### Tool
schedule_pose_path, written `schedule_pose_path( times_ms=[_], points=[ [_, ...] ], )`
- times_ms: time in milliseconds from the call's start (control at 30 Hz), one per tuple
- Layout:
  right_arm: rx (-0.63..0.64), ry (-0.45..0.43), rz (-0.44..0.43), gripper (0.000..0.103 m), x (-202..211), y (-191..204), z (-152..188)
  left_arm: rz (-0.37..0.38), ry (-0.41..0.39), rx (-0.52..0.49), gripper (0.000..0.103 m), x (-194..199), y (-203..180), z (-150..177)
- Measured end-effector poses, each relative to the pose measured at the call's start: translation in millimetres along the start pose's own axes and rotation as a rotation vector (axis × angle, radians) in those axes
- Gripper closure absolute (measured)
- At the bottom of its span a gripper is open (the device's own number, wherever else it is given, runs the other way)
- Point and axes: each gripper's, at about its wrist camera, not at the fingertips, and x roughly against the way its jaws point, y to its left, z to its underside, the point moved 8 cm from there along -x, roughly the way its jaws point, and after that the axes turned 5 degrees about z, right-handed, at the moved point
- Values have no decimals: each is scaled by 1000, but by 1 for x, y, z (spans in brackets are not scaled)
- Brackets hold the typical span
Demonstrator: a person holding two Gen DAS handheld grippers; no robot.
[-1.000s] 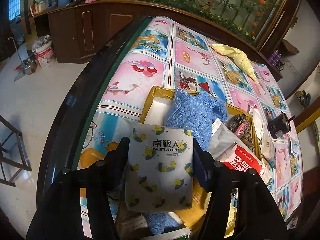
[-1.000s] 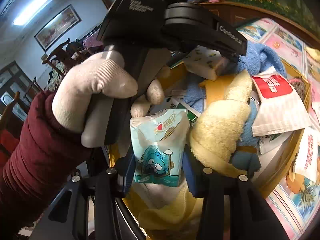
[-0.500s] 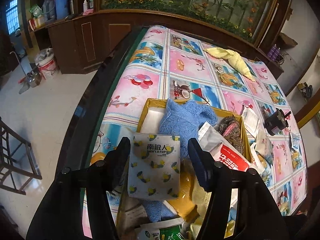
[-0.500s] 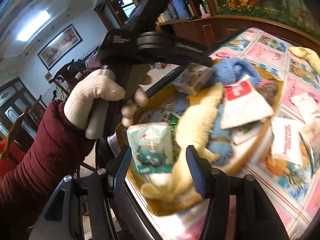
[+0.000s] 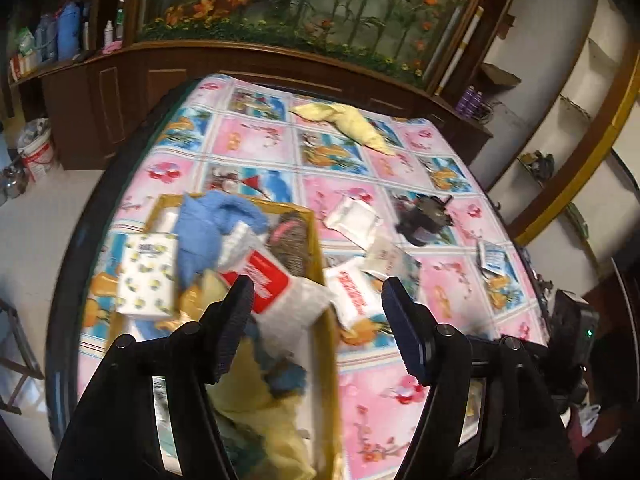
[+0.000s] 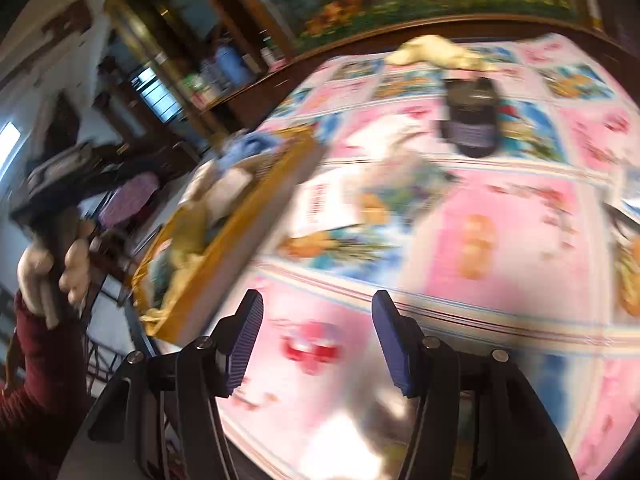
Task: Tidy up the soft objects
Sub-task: 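Grasp the clear Dole snack bag with the left tool while the right tool grasps the white-blue printed sachet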
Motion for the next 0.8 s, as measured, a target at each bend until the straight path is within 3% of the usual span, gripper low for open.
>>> schedule_pose_path(
  times_ms=[200, 400, 500, 667, 800],
  points=[
    [-164, -91, 151, 46, 49, -96, -4, 123, 108, -37, 36, -41, -61, 28],
    [-256, -164, 319, 46, 82, -160, -25, 127, 161, -42, 36, -77, -90, 33],
    [-277, -179, 312, 46, 79, -168, -36, 91, 173, -50, 36, -102, -95, 26],
    [-370, -187, 217, 46, 69, -181, -34, -5, 207, -64, 36, -151, -91, 16],
    [-392, -211, 246, 46, 84, -202, -34, -105, 213, -103, 36, -180, -87, 3]
  ],
)
